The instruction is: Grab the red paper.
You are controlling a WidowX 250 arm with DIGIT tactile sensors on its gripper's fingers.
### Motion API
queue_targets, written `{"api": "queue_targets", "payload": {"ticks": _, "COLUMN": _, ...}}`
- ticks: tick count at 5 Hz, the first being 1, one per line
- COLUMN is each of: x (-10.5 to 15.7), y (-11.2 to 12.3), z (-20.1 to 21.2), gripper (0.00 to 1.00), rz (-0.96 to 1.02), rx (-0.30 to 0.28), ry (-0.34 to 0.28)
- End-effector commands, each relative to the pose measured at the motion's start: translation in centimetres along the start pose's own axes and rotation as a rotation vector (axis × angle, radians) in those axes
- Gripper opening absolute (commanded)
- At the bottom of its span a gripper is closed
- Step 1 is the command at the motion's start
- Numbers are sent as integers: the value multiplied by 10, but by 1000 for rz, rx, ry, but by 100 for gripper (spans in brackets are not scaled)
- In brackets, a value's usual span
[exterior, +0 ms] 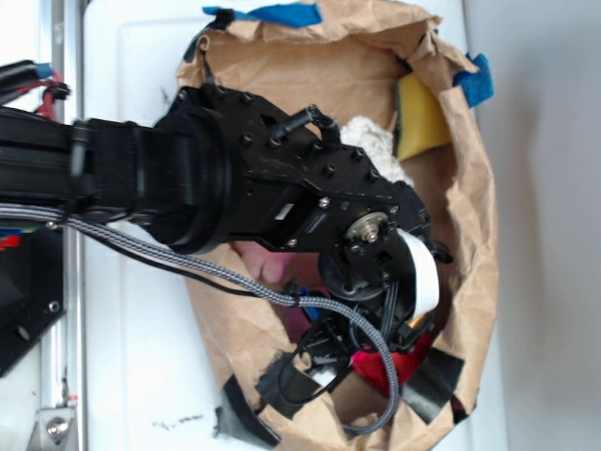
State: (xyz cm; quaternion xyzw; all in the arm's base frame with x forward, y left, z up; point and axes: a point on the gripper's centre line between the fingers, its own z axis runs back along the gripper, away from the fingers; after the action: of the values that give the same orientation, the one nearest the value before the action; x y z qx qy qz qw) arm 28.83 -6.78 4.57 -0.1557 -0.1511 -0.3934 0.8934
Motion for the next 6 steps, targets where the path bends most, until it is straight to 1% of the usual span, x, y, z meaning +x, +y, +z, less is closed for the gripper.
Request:
{"api": "queue_targets", "payload": {"ticks": 1, "x": 14, "y": -10, "z": 2, "gripper": 100, "rz": -130, "rx": -37, "ry": -37}}
{"api": "queue_targets", "payload": {"ticks": 3, "x": 13, "y": -19, "z": 25, "gripper": 100, "rz": -147, "rx": -57, "ry": -68}}
{"api": "queue_targets", "payload": {"ticks": 4, "x": 15, "y": -20, "z": 38, "gripper": 100, "rz": -141, "rx": -62, "ry": -105}}
{"api": "queue_targets", "payload": {"ticks": 5, "x": 17, "y": -17, "z": 43, "gripper": 100, "rz": -126, "rx": -59, "ry": -134}}
{"api": "queue_targets", "payload": {"ticks": 6, "x": 19, "y": -16, "z": 36, "gripper": 100, "rz": -124, "rx": -31, "ry": -146}}
